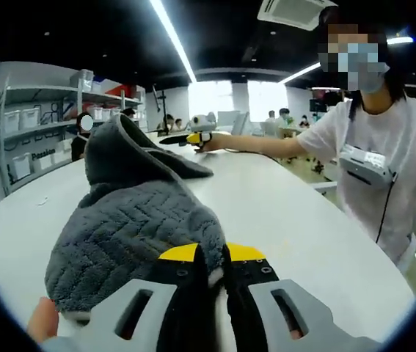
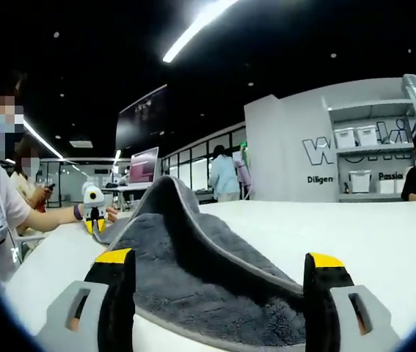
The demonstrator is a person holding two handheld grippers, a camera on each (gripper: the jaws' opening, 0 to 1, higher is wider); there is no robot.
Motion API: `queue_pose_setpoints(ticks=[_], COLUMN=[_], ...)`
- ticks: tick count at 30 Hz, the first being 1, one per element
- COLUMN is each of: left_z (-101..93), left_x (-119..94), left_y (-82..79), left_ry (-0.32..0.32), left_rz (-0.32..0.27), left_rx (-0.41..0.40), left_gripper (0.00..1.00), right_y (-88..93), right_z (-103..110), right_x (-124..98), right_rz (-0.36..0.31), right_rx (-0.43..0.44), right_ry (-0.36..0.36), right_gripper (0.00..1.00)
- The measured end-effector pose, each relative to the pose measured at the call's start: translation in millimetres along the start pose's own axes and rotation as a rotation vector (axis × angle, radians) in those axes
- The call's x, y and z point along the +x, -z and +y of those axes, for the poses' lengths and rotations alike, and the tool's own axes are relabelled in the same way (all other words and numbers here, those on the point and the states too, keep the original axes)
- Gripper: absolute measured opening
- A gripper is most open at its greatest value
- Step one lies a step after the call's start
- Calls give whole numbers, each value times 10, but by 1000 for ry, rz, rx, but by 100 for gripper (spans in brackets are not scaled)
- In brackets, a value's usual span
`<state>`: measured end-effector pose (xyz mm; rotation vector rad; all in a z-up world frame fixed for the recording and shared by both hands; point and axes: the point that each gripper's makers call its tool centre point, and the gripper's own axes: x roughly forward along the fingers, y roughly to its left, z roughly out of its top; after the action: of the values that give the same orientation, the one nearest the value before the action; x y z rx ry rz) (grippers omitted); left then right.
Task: Fold the towel on the table until its edges align and the towel forms a compact rectangular stack.
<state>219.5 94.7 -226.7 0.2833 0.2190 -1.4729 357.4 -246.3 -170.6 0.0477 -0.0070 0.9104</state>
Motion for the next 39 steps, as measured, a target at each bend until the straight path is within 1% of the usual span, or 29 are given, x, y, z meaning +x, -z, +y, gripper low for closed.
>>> queue_pose_setpoints(ticks=[4, 8, 9, 10, 14, 16, 20, 22, 27, 33, 34, 38, 39], left_z=[15, 13, 7, 7, 100, 126, 173, 224, 424, 608, 654, 748, 757], left_x=[-19, -76, -98, -117, -281, -328, -409, -464, -691, -911, -959, -1074, -1081], left_y=[-38, -251, -315, -355, -554, -585, -683, -744, -905, -966, -971, -980, -978], left_ry=[-14, -12, -14, -17, -53, -68, -99, -125, -219, -302, -325, -393, -403], left_rz=[-4, -101, -131, -149, -256, -278, -343, -388, -514, -596, -613, -654, -655], left_rx=[-8, -49, -50, -52, -79, -85, -91, -95, -115, -146, -156, -179, -180], left_gripper=[6, 5, 5, 5, 5, 5, 5, 5, 5, 4, 4, 4, 4], right_y=[-3, -22, -23, -23, -21, -18, -9, -2, -1, -4, -2, 25, 28], right_z=[-32, -55, -58, -55, -48, -49, -41, -36, -31, -45, -42, 54, 65], right_x=[-1, -16, -18, -18, -19, -17, -6, -3, -6, -12, -12, -5, -5], right_rz=[1, -10, -11, -11, -11, -10, -7, -2, -4, -4, -3, 2, 2], right_rx=[-5, 5, 6, 6, 5, 5, 5, 1, 4, 6, 5, 2, 2], right_ry=[0, 7, 7, 7, 9, 12, 11, 10, 12, 11, 11, 10, 10], right_gripper=[97, 97, 97, 97, 97, 97, 97, 97, 97, 97, 97, 97, 97])
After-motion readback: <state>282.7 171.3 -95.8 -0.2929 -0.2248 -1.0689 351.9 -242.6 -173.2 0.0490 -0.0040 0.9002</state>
